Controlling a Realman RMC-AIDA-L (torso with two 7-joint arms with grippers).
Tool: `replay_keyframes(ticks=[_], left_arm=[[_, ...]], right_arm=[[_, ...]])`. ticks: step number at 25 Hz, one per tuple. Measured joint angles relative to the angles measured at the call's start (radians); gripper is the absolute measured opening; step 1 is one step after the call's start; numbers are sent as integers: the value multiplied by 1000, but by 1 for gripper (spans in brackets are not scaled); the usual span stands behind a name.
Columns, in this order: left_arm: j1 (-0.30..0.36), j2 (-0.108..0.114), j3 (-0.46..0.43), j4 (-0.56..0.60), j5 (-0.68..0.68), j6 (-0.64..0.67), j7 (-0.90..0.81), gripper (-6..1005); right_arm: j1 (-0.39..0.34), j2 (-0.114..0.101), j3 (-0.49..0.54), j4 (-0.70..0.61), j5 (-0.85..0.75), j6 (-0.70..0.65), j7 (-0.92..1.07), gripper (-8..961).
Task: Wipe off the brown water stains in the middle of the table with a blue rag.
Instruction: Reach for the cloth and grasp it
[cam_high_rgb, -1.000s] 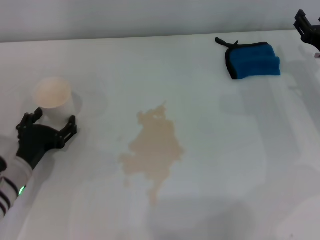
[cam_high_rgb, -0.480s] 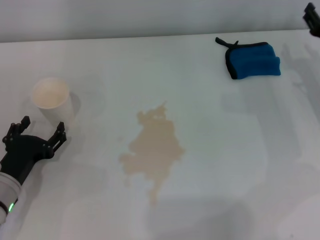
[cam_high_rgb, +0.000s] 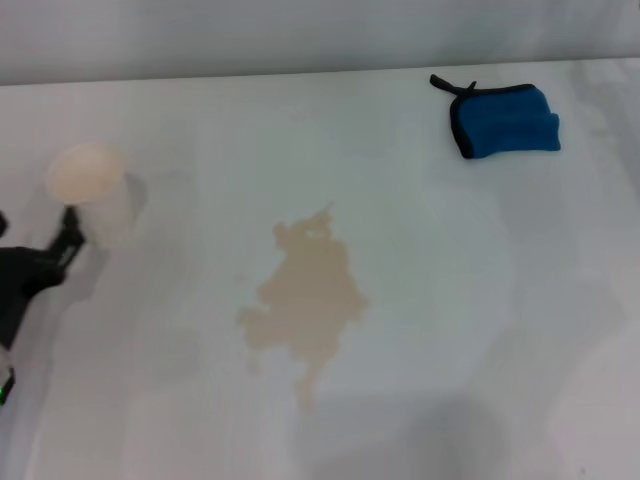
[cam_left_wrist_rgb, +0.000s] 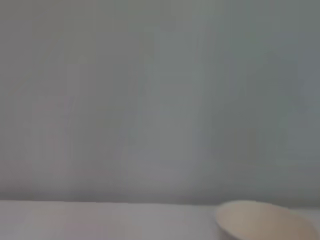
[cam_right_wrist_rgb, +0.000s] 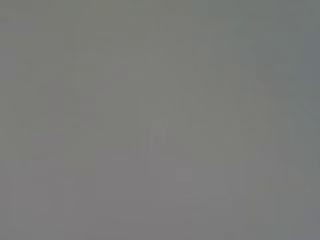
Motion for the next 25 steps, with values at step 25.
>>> replay_keyframes(ticks=[25], left_arm=[[91,0,46,-4,41,50,-95,892]], right_arm=[[107,-91,-321,-488,-130,756,301,659]])
